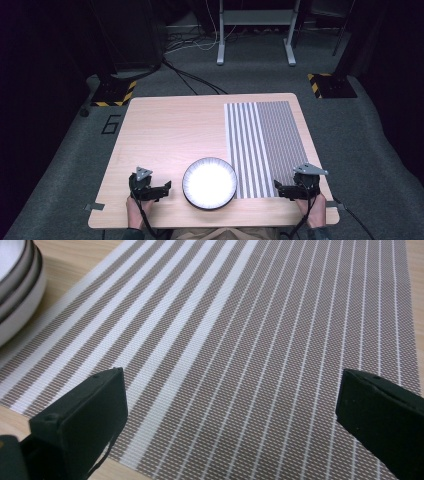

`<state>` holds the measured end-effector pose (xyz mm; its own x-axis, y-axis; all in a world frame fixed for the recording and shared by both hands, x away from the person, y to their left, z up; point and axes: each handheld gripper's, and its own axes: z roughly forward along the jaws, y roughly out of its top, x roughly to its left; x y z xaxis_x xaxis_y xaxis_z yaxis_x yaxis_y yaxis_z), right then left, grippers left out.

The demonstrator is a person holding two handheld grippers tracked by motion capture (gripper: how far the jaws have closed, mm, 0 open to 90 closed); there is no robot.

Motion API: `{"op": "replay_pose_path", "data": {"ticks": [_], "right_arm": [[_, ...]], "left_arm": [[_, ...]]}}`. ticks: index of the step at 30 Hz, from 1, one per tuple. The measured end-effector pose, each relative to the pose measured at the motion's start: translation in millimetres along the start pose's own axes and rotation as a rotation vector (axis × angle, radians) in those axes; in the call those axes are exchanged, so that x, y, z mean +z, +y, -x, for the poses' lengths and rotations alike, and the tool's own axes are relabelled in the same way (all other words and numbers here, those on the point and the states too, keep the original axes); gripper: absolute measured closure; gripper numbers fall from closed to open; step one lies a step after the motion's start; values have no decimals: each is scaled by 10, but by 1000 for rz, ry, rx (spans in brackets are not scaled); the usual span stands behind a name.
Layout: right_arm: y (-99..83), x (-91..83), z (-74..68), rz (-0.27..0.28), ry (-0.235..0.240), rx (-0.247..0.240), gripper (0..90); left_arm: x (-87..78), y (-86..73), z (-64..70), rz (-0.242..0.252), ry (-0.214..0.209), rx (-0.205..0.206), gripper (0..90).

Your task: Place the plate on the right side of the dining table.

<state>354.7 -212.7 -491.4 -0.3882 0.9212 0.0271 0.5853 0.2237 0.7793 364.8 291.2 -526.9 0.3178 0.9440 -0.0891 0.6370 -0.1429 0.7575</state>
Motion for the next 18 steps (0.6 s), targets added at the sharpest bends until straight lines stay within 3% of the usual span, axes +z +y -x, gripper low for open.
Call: {"op": "replay_pose_path", "data": {"ticks": [12, 14, 18], "right_arm": [[144, 18, -252, 10, 102, -49, 0], [194, 34, -332, 14, 151, -58, 0], [242, 67, -408, 12, 185, -71, 0]], "left_arm": [[62, 6, 125, -3, -31, 17, 4], [72, 14, 142, 0, -32, 20, 3], [79, 21, 148, 3, -35, 17, 2]]}}
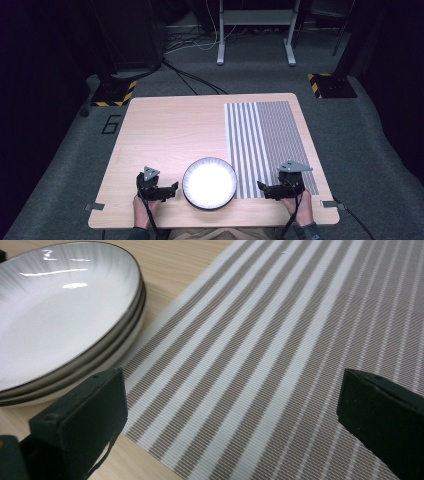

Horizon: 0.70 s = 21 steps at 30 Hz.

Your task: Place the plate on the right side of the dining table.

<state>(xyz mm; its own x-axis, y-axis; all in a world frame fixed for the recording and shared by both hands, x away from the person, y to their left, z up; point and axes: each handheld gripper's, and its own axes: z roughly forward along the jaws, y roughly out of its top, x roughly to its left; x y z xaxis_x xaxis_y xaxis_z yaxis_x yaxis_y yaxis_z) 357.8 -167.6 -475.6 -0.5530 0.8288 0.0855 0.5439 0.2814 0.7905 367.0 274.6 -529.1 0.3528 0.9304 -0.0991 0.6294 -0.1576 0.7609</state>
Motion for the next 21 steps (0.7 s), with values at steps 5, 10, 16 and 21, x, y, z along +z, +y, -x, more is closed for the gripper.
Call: {"op": "replay_pose_path", "data": {"ticks": [5, 10, 16, 21], "right_arm": [[90, 115, -133, -9, 66, -21, 0], [163, 219, -268, -19, 126, -47, 0], [215, 338, -431, -27, 197, -74, 0], [252, 447, -546, -43, 259, -87, 0]], "left_arm": [[19, 9, 26, -15, 15, 14, 0], [13, 6, 52, 0, 4, 10, 0], [15, 5, 61, 1, -12, 8, 0], [15, 7, 65, 3, -22, 9, 0]]}}
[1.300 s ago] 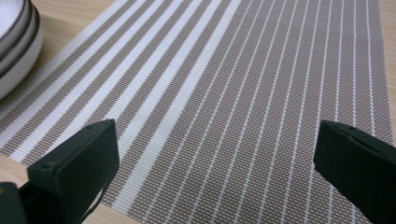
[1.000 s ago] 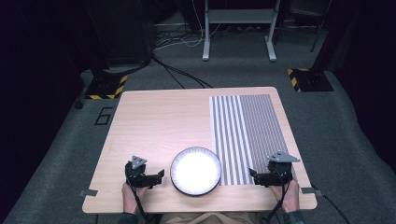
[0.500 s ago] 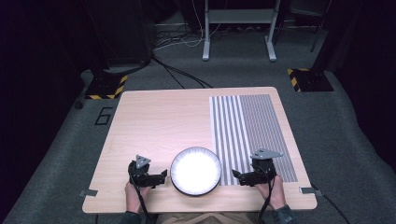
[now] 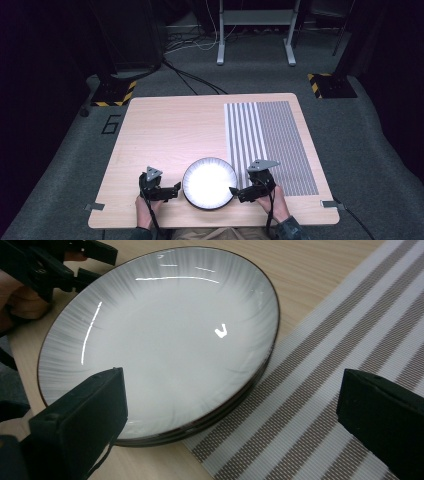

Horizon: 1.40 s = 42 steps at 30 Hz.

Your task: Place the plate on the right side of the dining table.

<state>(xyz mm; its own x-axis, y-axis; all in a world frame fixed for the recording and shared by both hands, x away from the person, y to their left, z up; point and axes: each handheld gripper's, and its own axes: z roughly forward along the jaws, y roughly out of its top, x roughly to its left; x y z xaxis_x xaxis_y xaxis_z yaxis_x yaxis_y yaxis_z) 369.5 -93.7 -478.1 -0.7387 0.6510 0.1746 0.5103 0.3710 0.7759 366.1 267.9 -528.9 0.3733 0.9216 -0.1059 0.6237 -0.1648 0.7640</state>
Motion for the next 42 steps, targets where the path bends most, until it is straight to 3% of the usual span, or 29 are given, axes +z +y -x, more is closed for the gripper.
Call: {"op": "replay_pose_path", "data": {"ticks": [6, 14, 42], "right_arm": [[36, 143, -29, -23, 55, -7, 0], [38, 253, -70, -22, 83, -4, 0], [35, 273, -138, -9, 86, -10, 0]], "left_arm": [[-3, 0, -2, -1, -7, 5, 0], [5, 0, 38, -5, -9, 32, 0], [17, 6, 26, -19, -19, 18, 1]]}}
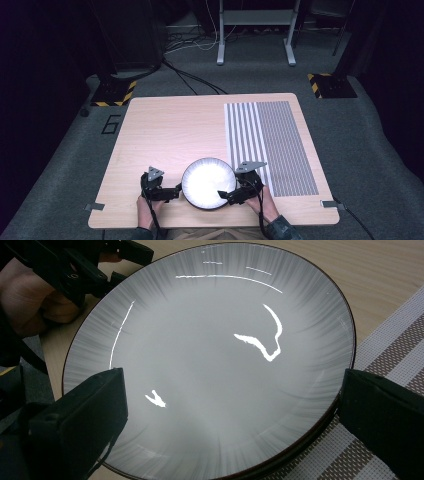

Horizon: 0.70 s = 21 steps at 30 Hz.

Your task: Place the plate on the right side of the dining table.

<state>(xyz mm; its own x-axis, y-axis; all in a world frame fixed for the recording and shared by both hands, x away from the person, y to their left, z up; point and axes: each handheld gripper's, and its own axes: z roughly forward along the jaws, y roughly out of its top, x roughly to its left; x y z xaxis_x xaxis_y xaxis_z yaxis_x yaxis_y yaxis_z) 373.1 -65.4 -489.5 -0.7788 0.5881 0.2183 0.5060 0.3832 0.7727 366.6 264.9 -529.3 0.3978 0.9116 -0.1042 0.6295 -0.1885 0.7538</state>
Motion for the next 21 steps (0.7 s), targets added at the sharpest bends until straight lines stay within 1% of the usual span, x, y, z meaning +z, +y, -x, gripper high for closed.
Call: {"op": "replay_pose_path", "data": {"ticks": [8, 15, 21], "right_arm": [[2, 14, -13, -2, -7, 5, 0], [3, 31, -22, -2, -15, -1, 0], [-1, 41, -19, -1, -20, 7, 0]], "left_arm": [[1, 1, 1, 0, 3, 2, 1], [-2, 0, 5, 0, 4, 1, 1], [-2, 0, 6, 0, 5, 2, 1]]}}
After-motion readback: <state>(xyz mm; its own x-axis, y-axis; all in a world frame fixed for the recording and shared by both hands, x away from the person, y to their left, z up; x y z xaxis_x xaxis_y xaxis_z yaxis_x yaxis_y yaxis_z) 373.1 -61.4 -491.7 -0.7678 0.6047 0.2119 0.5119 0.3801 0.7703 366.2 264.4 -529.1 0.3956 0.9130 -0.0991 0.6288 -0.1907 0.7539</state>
